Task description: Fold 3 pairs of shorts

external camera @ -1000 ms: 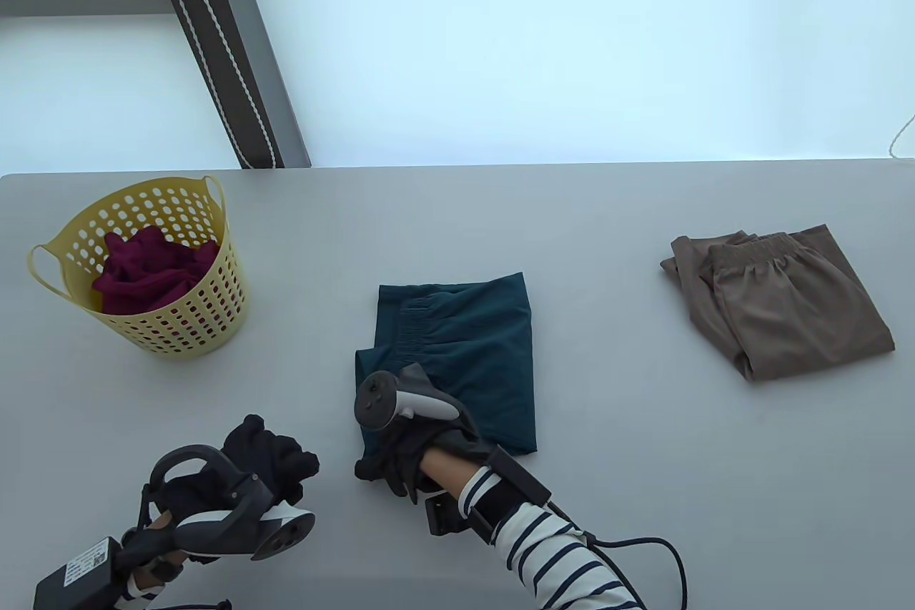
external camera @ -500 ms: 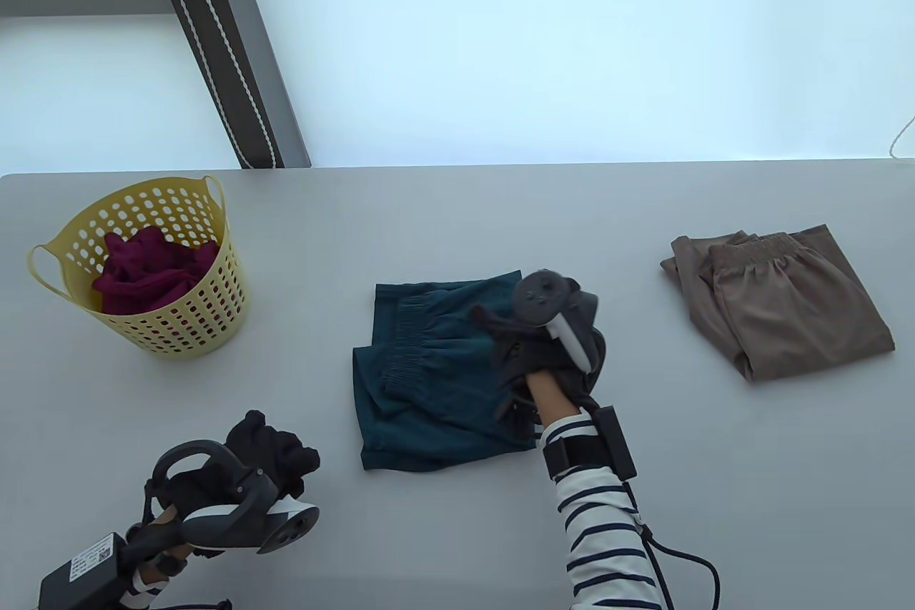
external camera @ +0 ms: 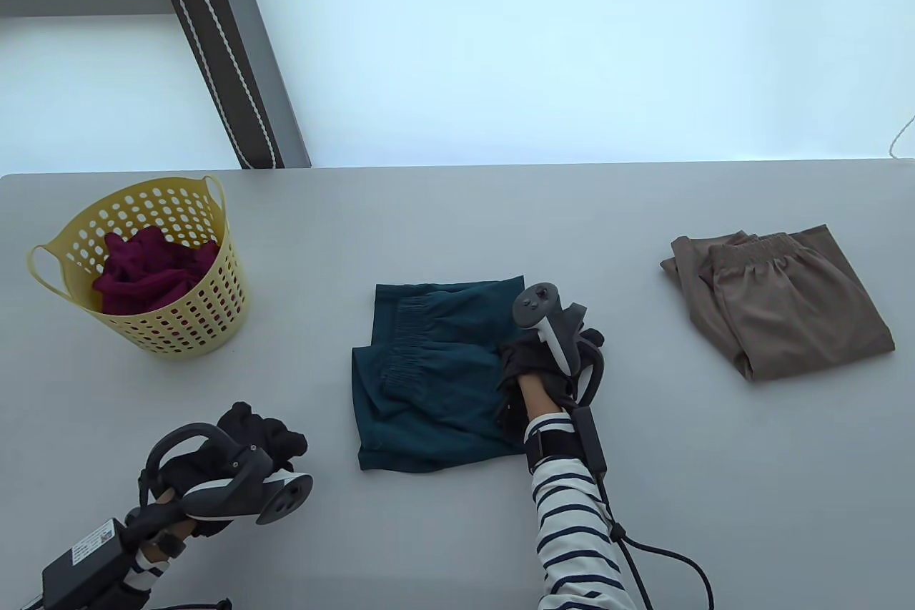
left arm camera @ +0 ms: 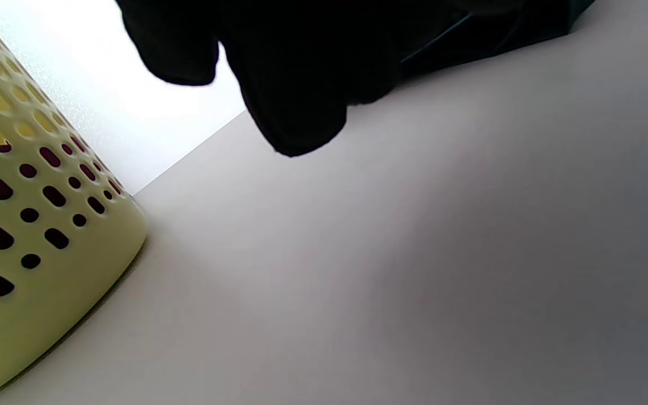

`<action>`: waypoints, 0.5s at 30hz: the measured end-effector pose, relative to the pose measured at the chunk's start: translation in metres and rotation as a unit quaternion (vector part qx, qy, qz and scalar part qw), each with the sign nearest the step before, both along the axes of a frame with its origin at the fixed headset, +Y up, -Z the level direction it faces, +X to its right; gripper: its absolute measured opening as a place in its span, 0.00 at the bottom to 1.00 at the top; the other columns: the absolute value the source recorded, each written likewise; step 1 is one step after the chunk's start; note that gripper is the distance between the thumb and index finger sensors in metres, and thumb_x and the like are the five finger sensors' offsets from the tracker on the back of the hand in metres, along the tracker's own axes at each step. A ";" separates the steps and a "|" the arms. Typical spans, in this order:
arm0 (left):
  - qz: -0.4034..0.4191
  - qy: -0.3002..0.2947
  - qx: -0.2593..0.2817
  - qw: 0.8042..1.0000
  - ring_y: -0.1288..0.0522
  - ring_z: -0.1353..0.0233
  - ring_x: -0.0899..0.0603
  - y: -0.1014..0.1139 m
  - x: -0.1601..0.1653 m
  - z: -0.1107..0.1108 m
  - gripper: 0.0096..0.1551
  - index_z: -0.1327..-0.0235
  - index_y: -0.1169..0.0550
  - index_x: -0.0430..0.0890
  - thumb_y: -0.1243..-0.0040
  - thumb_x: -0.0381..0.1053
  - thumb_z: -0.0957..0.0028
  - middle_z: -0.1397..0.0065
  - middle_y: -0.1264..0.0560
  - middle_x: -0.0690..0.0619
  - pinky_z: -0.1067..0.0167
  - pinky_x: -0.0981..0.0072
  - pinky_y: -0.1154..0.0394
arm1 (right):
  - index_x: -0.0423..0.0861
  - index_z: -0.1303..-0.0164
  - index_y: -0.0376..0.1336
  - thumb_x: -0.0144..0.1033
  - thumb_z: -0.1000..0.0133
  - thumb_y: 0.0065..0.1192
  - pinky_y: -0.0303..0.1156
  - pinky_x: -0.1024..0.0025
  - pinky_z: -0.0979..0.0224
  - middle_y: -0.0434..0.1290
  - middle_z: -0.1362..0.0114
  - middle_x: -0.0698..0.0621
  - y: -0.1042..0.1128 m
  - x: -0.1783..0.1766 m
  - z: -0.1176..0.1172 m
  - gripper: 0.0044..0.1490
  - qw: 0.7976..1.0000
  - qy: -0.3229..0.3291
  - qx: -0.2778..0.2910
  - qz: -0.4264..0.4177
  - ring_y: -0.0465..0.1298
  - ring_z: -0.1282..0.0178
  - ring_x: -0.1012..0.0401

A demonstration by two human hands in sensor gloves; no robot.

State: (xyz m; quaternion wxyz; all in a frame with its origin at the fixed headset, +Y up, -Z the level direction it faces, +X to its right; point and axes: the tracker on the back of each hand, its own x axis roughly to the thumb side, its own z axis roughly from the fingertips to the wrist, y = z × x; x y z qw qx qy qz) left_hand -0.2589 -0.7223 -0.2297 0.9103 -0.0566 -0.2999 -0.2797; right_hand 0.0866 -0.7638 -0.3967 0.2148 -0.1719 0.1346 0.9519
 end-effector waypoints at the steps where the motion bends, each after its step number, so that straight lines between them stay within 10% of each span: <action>1: 0.001 0.001 -0.004 1.000 0.16 0.38 0.52 -0.001 0.000 0.000 0.26 0.38 0.36 0.59 0.57 0.61 0.50 0.35 0.24 0.61 0.29 0.46 0.26 | 0.42 0.45 0.60 0.39 0.50 0.64 0.43 0.29 0.36 0.40 0.26 0.23 0.001 0.000 0.000 0.27 1.000 0.003 0.003 -0.003 0.37 0.35 0.20; 8: -0.005 -0.002 -0.002 1.000 0.16 0.38 0.53 -0.002 0.001 0.001 0.26 0.38 0.36 0.59 0.57 0.61 0.50 0.35 0.24 0.61 0.29 0.46 0.26 | 0.40 0.47 0.63 0.37 0.49 0.64 0.54 0.29 0.37 0.48 0.28 0.20 0.026 0.007 0.005 0.24 0.978 -0.037 0.036 -0.202 0.47 0.36 0.18; 12: 0.001 0.000 -0.005 1.000 0.16 0.38 0.52 -0.002 -0.002 0.000 0.26 0.38 0.36 0.59 0.57 0.61 0.50 0.35 0.24 0.61 0.29 0.46 0.26 | 0.40 0.45 0.59 0.35 0.46 0.61 0.77 0.49 0.44 0.69 0.36 0.32 0.065 0.017 -0.001 0.23 0.896 -0.059 0.062 -0.435 0.80 0.43 0.39; 15: 0.001 0.001 -0.007 1.000 0.16 0.38 0.52 -0.002 -0.005 0.000 0.26 0.38 0.36 0.59 0.57 0.61 0.50 0.35 0.24 0.61 0.30 0.46 0.26 | 0.42 0.42 0.56 0.36 0.44 0.59 0.79 0.55 0.43 0.69 0.35 0.36 0.104 0.041 -0.008 0.23 0.828 -0.031 0.129 -0.544 0.80 0.42 0.44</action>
